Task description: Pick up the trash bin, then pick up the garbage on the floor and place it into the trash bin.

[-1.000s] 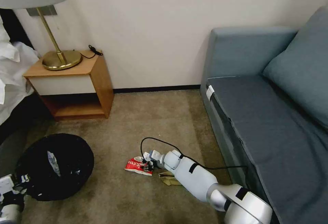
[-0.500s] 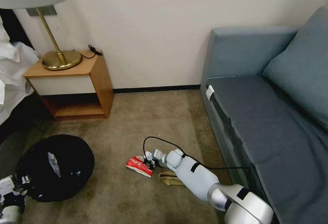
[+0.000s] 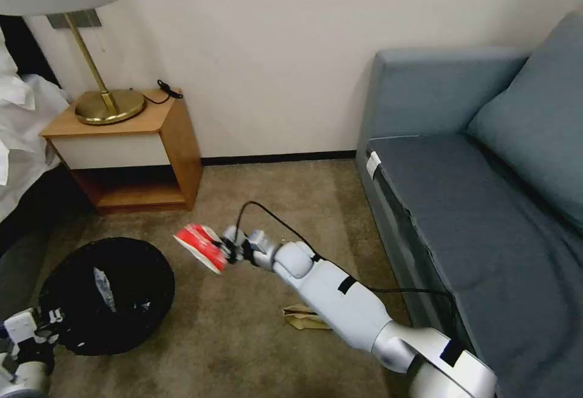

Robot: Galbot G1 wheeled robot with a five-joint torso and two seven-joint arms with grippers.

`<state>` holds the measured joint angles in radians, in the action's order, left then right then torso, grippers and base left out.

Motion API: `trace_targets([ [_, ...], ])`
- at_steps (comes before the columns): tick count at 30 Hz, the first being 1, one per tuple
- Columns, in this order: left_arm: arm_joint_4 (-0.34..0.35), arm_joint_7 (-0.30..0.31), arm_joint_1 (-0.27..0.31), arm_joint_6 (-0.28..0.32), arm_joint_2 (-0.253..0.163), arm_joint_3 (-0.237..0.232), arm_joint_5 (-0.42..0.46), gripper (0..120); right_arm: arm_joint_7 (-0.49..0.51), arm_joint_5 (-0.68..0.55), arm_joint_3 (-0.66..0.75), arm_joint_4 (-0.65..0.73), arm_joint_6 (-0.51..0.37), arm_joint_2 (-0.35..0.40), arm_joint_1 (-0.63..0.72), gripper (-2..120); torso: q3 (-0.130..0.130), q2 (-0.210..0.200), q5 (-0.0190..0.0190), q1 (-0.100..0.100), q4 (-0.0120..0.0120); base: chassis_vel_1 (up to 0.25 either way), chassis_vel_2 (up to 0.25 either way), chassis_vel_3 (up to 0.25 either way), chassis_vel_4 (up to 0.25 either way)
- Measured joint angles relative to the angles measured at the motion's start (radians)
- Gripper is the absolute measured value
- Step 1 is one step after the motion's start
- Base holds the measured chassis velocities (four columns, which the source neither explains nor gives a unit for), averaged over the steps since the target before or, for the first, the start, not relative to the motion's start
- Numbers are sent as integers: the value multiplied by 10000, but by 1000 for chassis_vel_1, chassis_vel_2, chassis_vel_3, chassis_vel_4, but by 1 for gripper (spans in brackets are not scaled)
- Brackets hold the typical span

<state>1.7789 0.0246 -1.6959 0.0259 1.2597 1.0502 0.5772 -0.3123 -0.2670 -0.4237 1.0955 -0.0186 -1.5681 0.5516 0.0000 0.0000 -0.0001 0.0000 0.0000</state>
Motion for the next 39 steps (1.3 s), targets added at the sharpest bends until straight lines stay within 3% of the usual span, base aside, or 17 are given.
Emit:
trace_targets([
  [8,84,0,97,86,0,-99,-56,3,698,-612,-1355,1594,-334,-364,-16,0,0,0,0,-1,3,0,0,0,0],
  [17,298,2,82,115,54,-101,-52,3,1015,-267,-2039,1086,-384,-394,-8,0,0,0,0,0,-2,0,0,0,0],
  [22,389,-75,0,109,145,-84,-38,3,1947,32,-2428,634,-247,-396,22,0,0,0,0,0,0,0,0,0,0],
  [27,389,-127,9,94,207,-96,-47,3,2257,58,-2482,639,-233,-397,29,13,0,0,0,0,0,0,0,0,0],
  [28,375,-131,37,93,232,-107,-72,3,2268,47,-2484,728,-231,-398,14,22,0,0,0,-1,0,0,0,0,0],
  [34,309,-130,138,92,272,-148,-157,3,2249,-65,-2514,1131,-238,-410,25,45,0,0,0,-1,0,0,0,0,0],
  [39,258,-126,176,93,261,-144,-159,3,2292,-167,-2512,1487,-325,-410,38,55,0,0,0,-1,-1,0,0,0,0],
])
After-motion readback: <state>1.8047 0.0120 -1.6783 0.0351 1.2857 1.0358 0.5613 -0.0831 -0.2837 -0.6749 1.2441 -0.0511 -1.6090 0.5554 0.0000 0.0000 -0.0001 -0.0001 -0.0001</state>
